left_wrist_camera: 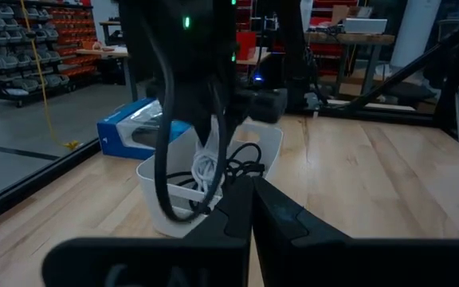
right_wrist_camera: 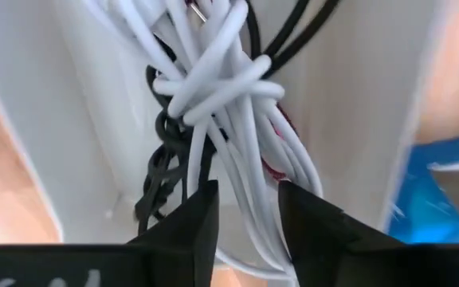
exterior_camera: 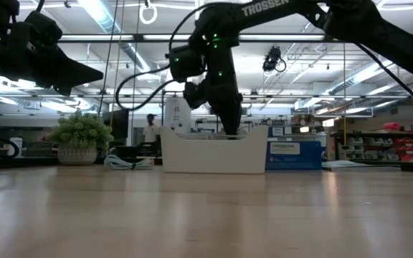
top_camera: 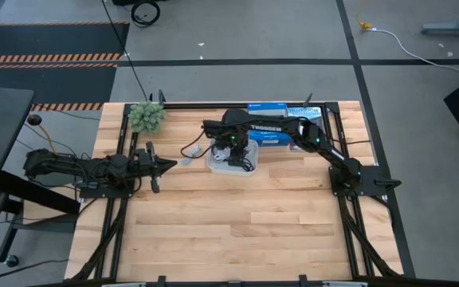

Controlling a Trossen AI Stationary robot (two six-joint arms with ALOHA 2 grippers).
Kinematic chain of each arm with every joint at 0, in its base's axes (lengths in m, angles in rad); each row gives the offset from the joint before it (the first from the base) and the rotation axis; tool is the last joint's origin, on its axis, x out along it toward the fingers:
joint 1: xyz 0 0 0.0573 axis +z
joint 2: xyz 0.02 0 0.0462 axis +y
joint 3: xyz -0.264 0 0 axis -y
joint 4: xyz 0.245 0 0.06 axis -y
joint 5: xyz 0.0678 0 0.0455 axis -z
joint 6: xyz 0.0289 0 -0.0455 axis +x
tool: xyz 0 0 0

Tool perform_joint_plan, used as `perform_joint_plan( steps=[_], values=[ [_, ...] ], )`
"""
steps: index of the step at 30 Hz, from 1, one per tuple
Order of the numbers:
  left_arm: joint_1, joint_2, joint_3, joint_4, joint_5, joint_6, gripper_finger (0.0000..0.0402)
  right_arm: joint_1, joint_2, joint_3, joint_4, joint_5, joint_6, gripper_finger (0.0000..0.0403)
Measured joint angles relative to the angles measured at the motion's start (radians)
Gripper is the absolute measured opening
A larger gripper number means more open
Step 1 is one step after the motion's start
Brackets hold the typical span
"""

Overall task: Pick and place USB-C Cables
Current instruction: Put the white charger cable into the white bin, then put the light blue charger cable into the white bin

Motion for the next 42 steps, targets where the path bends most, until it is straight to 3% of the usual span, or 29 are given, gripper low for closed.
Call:
perform_joint_plan(
  steps=[25,37,42],
  values=[
    [0.000,0.000,0.000,0.000,0.000,0.000,0.0013,0.040,-0.183,0.000,0.058,-0.062,0.009,0.0145],
    [0.000,0.000,0.000,0.000,0.000,0.000,0.0014,0.069,-0.326,0.001,0.387,-0.073,0.002,0.0145],
    [0.000,0.000,0.000,0.000,0.000,0.000,0.0014,0.074,-0.371,0.002,0.395,-0.073,-0.028,0.0145]
  ],
)
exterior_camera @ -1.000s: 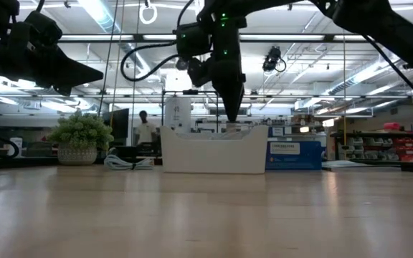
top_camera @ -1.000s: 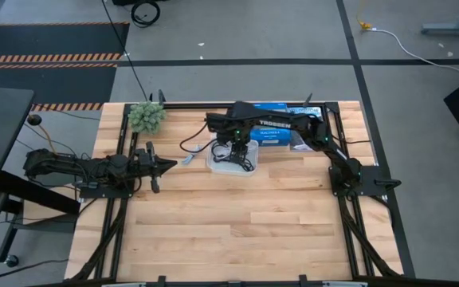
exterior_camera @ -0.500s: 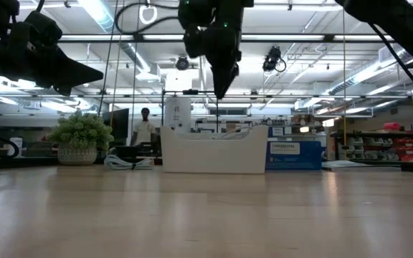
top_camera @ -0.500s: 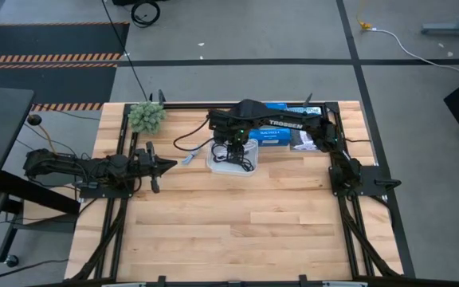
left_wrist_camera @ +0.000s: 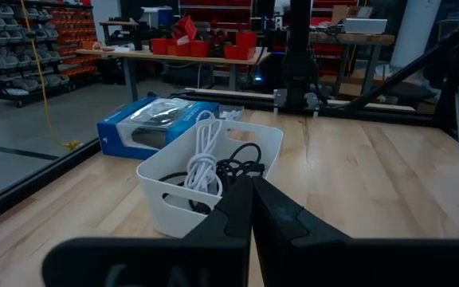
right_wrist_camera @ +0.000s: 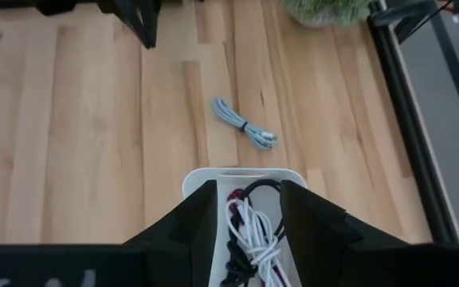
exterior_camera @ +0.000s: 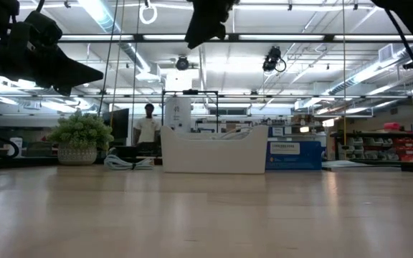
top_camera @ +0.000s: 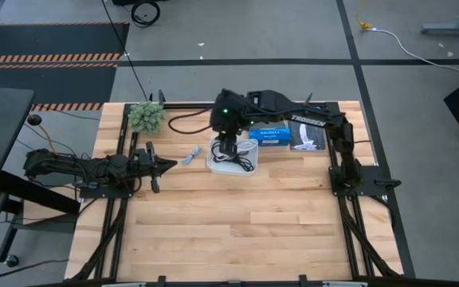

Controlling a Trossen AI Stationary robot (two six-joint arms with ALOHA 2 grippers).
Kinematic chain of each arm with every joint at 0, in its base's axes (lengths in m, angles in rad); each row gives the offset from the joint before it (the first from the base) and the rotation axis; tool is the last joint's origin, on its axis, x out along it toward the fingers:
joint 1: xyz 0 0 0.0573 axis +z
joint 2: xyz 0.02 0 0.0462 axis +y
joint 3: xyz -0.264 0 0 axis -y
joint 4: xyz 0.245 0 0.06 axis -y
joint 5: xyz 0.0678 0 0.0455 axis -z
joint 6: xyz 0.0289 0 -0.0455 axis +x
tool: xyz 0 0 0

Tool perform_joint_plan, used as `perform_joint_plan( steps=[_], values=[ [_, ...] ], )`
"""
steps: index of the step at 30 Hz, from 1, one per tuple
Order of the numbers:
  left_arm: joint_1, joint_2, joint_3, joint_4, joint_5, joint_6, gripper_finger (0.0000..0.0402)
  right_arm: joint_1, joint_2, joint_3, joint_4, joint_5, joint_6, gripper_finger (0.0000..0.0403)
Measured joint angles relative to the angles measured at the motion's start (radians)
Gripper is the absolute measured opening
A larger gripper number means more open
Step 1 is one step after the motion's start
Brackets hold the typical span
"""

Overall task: Pick and place USB-C Cables
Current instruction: Put the light blue charger cable into the white bin

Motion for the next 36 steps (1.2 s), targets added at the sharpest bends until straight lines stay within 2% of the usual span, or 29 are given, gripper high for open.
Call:
perform_joint_plan(
  steps=[7,14,21,26,36],
  values=[
    [0.000,0.000,0.000,0.000,0.000,0.000,0.0013,0.001,-0.028,0.000,0.038,0.000,0.000,0.0145],
    [0.000,0.000,0.000,0.000,0.000,0.000,0.0014,0.006,-0.028,0.000,0.222,-0.008,0.053,0.0145],
    [0.000,0.000,0.000,0.000,0.000,0.000,0.0013,0.017,-0.023,0.000,0.392,-0.045,0.039,0.0144],
    [0.000,0.000,0.000,0.000,0.001,0.000,0.0013,0.008,0.028,0.002,0.461,-0.060,0.045,0.0144],
    [0.000,0.000,0.000,0.000,0.000,0.000,0.0014,0.003,0.181,-0.001,0.453,-0.098,0.061,0.0143]
  ],
)
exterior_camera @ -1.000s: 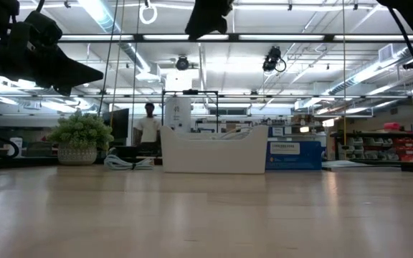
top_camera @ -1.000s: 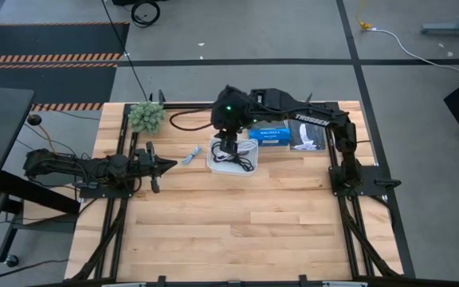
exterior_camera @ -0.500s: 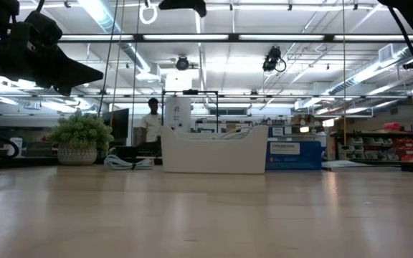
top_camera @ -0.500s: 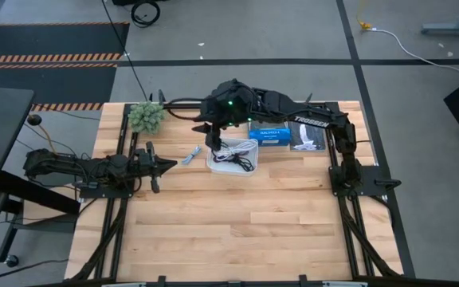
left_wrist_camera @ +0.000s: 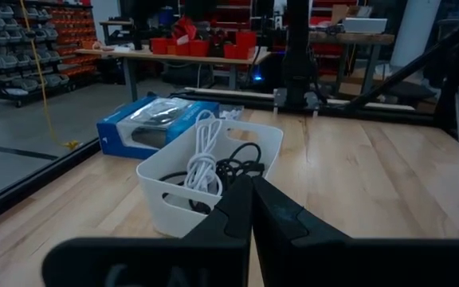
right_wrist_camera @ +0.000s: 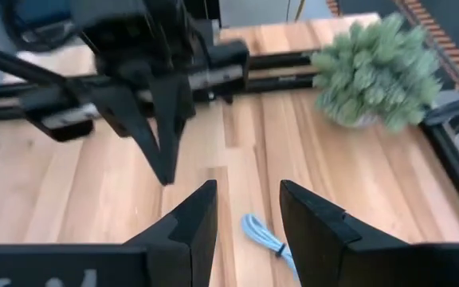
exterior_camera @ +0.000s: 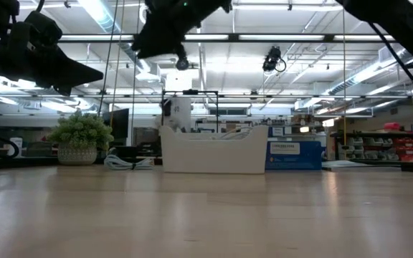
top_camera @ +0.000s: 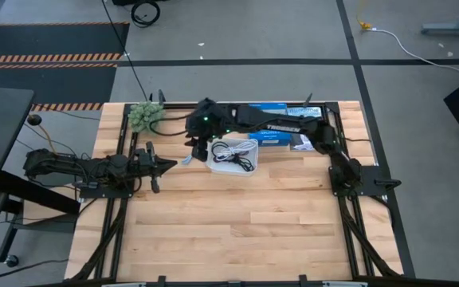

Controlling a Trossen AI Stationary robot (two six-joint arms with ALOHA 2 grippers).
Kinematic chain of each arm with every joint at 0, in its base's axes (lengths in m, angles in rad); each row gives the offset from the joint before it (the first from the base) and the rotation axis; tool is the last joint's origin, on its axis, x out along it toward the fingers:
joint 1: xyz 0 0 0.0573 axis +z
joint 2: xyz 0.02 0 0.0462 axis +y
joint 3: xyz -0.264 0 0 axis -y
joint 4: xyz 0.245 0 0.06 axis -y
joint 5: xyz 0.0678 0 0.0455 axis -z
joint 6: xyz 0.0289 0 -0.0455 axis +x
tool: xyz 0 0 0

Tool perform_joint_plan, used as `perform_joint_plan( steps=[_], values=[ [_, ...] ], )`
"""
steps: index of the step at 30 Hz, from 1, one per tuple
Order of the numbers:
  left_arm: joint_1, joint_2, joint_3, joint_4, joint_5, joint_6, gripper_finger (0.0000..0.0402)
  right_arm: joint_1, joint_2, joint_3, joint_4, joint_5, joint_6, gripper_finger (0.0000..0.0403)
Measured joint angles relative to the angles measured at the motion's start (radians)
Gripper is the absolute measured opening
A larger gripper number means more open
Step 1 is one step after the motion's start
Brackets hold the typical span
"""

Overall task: Pick and place USB-C Cables
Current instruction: Put the light blue charger cable into the white bin

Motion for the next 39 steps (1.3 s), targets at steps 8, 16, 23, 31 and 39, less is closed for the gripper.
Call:
perform_joint_plan(
  steps=[8,16,23,31,39],
  values=[
    [0.000,0.000,0.000,-0.001,0.000,0.000,0.0013,-0.042,0.075,0.001,0.032,-0.041,0.021,0.0143],
    [0.000,0.001,0.000,0.000,0.000,0.000,0.0013,-0.055,0.186,0.078,0.052,-0.079,0.040,0.0142],
    [0.000,0.000,0.000,0.001,0.000,0.000,0.0014,-0.068,0.260,0.112,0.001,-0.078,0.010,0.0142],
    [0.000,0.000,0.000,0.001,0.000,0.000,0.0013,-0.066,0.306,0.116,-0.093,-0.045,-0.138,0.0142],
    [0.000,0.000,0.000,0.004,0.000,0.000,0.0013,-0.033,0.320,0.095,-0.113,0.110,-0.282,0.0142]
  ],
)
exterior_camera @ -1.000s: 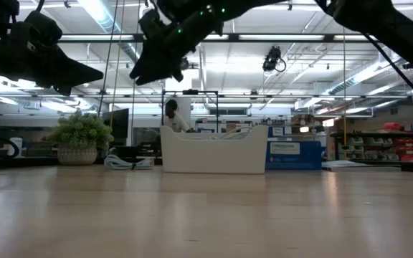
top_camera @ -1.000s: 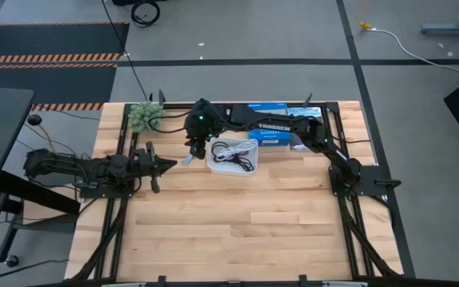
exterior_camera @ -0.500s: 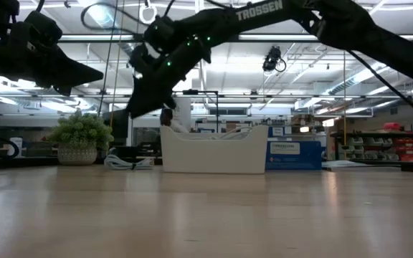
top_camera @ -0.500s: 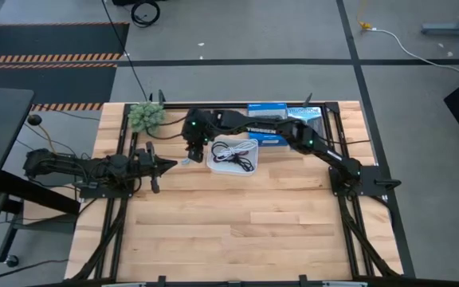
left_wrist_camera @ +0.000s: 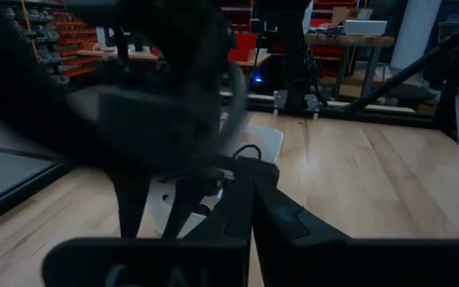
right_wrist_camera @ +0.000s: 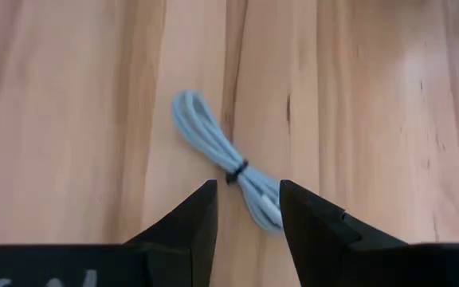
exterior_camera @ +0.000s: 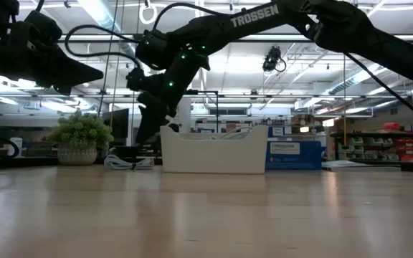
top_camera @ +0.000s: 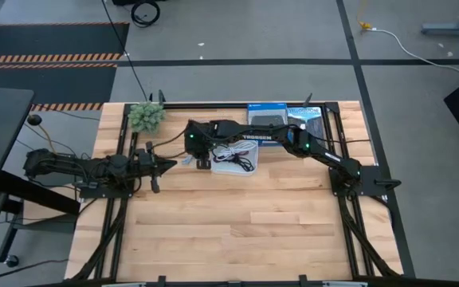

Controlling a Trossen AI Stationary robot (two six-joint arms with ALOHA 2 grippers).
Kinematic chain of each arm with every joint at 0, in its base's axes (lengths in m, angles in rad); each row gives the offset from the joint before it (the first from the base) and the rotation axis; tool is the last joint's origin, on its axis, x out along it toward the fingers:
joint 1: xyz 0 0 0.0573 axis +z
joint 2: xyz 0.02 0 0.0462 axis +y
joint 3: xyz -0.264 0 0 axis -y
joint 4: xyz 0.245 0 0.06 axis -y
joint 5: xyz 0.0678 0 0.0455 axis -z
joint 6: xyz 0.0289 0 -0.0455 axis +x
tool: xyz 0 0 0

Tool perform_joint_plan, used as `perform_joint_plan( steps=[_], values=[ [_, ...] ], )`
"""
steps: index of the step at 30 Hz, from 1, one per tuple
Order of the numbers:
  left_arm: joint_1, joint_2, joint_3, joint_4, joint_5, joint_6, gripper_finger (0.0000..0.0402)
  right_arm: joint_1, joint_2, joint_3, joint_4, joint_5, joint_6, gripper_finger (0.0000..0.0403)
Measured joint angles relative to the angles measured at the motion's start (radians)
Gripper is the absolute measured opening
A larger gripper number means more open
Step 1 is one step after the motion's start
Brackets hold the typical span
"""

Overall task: Pick and place USB-C Cables
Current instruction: Put the light blue charger cable into the white bin

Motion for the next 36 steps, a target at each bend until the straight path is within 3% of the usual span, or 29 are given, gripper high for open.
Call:
perform_joint_plan(
  steps=[12,22,26,36],
  values=[
    [0.000,0.000,0.000,-0.003,0.000,0.000,0.0014,0.044,0.000,-0.002,0.003,0.051,-0.085,0.0142],
    [0.000,0.000,0.000,-0.003,0.000,0.000,0.0014,0.091,0.000,-0.024,0.119,0.052,-0.145,0.0142],
    [0.000,0.000,0.000,-0.003,0.000,0.000,0.0014,0.107,0.000,-0.024,0.163,0.078,-0.149,0.0142],
    [0.000,0.000,0.000,-0.005,0.000,0.000,0.0014,0.111,-0.005,-0.024,0.086,0.200,-0.168,0.0142]
  ],
)
